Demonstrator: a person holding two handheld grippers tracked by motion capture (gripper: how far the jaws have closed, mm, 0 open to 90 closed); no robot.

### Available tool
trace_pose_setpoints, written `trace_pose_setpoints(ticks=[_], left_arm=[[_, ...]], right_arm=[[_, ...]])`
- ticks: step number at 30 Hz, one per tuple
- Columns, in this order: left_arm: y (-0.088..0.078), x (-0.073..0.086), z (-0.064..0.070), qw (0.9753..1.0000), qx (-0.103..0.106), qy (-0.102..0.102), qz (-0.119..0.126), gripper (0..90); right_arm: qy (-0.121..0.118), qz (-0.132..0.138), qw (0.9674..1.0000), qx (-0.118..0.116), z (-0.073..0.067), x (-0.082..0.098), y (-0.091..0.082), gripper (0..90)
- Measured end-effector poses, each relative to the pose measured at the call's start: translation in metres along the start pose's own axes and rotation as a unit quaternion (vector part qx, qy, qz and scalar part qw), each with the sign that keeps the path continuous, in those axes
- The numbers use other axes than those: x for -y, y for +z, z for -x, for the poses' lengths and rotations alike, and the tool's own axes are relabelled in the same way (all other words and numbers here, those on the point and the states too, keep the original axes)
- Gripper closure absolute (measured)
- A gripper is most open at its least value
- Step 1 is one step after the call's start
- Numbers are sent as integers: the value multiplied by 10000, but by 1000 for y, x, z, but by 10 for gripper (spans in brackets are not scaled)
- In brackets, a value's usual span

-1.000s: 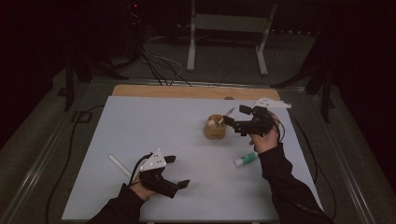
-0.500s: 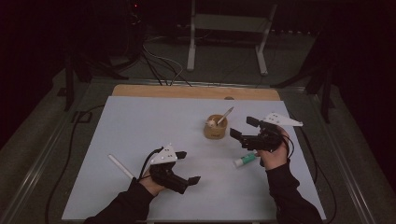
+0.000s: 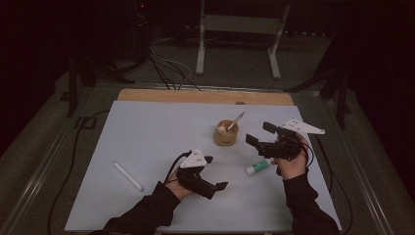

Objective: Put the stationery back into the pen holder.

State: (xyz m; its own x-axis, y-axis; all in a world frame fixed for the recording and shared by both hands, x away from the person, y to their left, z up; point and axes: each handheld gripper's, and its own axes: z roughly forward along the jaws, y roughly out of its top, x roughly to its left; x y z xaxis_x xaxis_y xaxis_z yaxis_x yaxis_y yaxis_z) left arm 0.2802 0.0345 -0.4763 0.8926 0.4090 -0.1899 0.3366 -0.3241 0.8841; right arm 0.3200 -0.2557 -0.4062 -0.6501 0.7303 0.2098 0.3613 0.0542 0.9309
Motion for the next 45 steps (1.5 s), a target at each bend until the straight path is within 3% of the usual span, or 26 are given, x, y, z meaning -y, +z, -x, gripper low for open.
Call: trace_pose_setpoints(ticks=[7,23,31,33,34,35,36,40,45], left_arm=[[14,-6,-2,9999,16,-90,-69,10],[50,-18,4,9999,111,2,-110,10],[71,-18,5,9998,-37,104,-153,10],[75,-18,4,9997,-40,54,-217,10],[80,-18,3,9991,-17,67,-428,10],[80,-18,3,9991,-17,67,-428,10],[86,-18,4,9982,-83,108,-588,10],[97,-15,5,9962,-178,209,-828,10],[105,-13,4,9960,-150,148,-870,79]], right_arm=[[-35,14,10000,6,-1,0,-1,80],[-55,25,10000,-29,-2,-2,-1,80],[-14,58,10000,-48,-1,-2,-3,80],[-15,79,10000,-59,-1,-2,-3,81],[-22,75,10000,-60,-1,-2,-3,81],[-22,75,10000,-60,-1,-2,-3,81],[-7,81,9999,-65,-1,-2,-3,81],[16,77,9999,-69,-1,-2,-2,81],[6,75,9999,-84,-1,-2,-2,82]])
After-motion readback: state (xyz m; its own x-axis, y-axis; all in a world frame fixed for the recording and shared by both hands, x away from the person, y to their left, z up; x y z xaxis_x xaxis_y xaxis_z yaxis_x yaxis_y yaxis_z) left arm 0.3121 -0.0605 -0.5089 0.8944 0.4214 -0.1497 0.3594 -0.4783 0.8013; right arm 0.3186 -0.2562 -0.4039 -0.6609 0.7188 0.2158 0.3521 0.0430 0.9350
